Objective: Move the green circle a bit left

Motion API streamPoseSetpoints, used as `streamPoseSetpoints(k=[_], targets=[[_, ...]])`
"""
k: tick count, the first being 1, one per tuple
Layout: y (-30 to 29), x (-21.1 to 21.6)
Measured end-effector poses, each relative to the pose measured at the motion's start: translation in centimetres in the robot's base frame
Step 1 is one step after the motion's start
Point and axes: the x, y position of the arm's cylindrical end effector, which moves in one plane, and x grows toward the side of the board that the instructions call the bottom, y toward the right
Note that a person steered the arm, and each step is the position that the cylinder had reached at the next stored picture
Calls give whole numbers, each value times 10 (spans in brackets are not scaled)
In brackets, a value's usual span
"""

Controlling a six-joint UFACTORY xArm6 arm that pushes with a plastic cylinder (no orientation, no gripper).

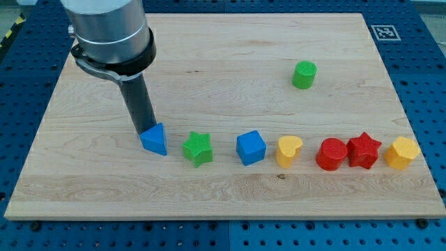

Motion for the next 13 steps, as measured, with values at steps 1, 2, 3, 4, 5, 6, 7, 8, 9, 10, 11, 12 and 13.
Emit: streamPoseSetpoints(k=[1, 2, 3, 4, 5, 6, 7, 8, 9, 10, 11, 12, 13], targets=[[0, 8], [0, 24], [0, 25], [-5, -13], [3, -109], [64, -182], [171, -216], [290, -201], [369, -161], [376, -126], [360, -103], [332, -103], [298, -107]])
